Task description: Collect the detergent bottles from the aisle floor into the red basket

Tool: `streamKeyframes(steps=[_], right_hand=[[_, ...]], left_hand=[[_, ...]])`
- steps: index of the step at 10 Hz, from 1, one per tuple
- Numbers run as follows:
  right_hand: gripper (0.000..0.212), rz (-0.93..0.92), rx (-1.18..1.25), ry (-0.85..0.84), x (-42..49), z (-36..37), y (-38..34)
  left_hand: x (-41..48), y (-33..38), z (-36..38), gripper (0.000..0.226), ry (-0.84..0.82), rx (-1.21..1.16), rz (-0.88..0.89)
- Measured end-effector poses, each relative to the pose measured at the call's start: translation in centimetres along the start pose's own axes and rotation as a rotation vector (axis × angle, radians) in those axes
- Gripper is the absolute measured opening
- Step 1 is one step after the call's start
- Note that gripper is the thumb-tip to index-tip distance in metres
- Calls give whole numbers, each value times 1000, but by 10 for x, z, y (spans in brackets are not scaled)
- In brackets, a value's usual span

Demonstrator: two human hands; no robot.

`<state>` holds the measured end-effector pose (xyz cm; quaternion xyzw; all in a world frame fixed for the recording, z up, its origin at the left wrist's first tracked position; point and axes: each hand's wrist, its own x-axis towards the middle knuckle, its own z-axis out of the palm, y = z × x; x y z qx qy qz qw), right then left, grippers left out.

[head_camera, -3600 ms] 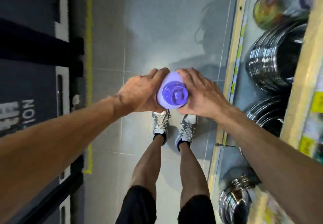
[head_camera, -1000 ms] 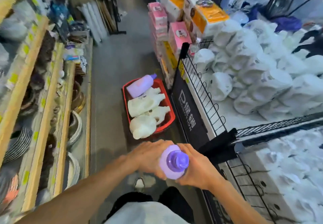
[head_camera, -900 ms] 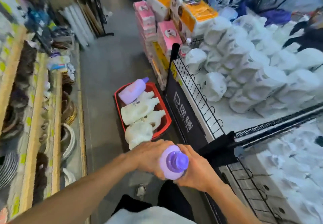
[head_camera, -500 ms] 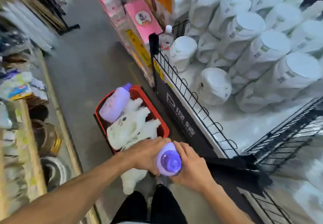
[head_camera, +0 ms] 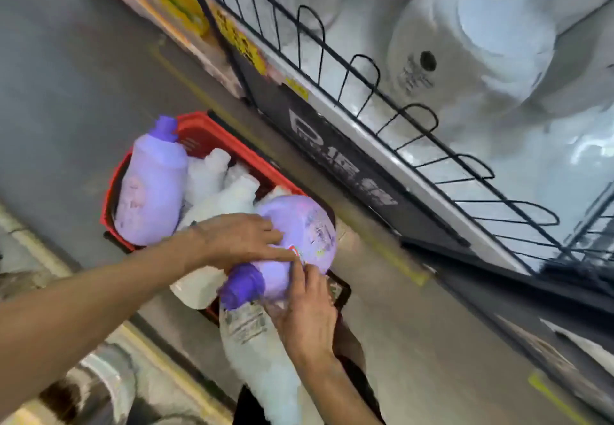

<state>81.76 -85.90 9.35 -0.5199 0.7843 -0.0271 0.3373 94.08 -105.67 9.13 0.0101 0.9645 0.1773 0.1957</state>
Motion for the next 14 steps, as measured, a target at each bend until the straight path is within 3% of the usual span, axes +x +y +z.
streamKeyframes(steps=[1,2,6,8,10,11,12,13,14], right_hand=[[75,-83,36,32,13,41,-16],[75,-108,94,56,20,60,-22],[76,-125,95,99,5,80,-18],[72,-147,45,83,5,74,-20],[65,-201,0,64,8,64,-19],[59,-264,-45,20,12,55,-17],[56,-337,-243,-114,19,32,-20],[57,-407,-443,-289,26,-7,-31],[51,-480,-572,-369,15,-54,-49]], left_hand=[[-38,-18,44,68,-26,27,-42],[-56,-15,60,80,-44,-60,-111],[-73,19,90,68,301,38,-167],[-86,33,106,73,333,-22,-381],[-96,54,109,72,285,27,-562],[-104,68,101,60,262,62,-630],[-116,92,85,48,188,-1,-777],[-130,123,53,49,-3,-41,-1007],[-136,163,12,52,-44,-112,-1191]])
